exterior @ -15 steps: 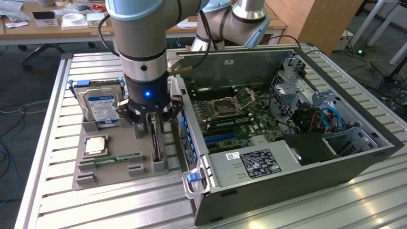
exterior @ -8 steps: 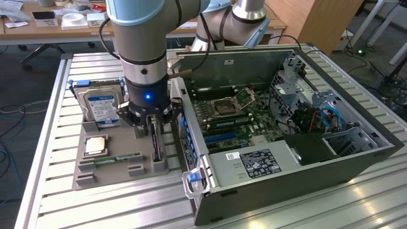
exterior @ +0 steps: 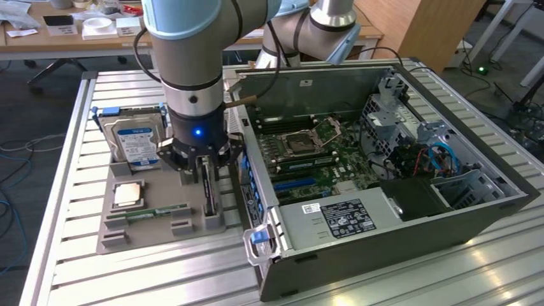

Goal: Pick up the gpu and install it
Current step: 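Pick up the gpu and move the gpu toward the slot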

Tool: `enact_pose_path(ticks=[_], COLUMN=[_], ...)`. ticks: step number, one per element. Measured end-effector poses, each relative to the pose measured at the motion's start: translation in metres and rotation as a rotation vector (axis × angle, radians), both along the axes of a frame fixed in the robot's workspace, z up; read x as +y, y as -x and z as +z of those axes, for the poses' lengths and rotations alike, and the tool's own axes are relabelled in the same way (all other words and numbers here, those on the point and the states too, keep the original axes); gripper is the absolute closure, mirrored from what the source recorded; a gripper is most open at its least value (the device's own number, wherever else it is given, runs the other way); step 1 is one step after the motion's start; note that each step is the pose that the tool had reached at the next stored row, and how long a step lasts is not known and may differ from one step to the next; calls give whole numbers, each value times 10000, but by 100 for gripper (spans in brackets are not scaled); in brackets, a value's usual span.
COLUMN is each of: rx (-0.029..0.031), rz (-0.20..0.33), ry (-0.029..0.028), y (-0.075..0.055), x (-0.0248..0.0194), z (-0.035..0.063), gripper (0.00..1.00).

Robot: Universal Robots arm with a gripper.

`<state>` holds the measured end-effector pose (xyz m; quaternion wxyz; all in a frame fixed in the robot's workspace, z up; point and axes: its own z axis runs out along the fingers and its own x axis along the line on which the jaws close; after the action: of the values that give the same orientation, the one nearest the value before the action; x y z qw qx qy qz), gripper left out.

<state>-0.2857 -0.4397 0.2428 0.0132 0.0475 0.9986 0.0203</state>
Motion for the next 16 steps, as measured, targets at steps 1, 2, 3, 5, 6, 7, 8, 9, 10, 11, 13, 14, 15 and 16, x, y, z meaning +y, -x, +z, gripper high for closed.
enact_pose_path(ticks=[1, 2, 3, 5, 6, 7, 8, 9, 10, 11, 13, 14, 15, 16], rx=[-4, -1, 0, 0, 1, 0, 0, -1, 0, -2, -2, -1, -2, -2], rz=[0, -1, -1, -2, -1, -1, -1, 0, 0, 0, 1, 1, 1, 0], ry=[-4, -1, 0, 0, 0, 0, 1, 1, 0, -1, -2, 0, -1, -1], y=[-1, -6, -9, -11, -13, -13, -13, -13, -13, -13, -14, -14, -14, -14], x=[1, 1, 1, 1, 2, 5, 12, 22, 32, 41, 50, 52, 54, 56], z=[-8, -13, -17, -23, -27, -31, -34, -38, -43, -51, -68, -81, -94, -105], gripper=[57, 57, 57, 57, 57, 57, 57, 57, 57, 57, 57, 57, 57, 57])
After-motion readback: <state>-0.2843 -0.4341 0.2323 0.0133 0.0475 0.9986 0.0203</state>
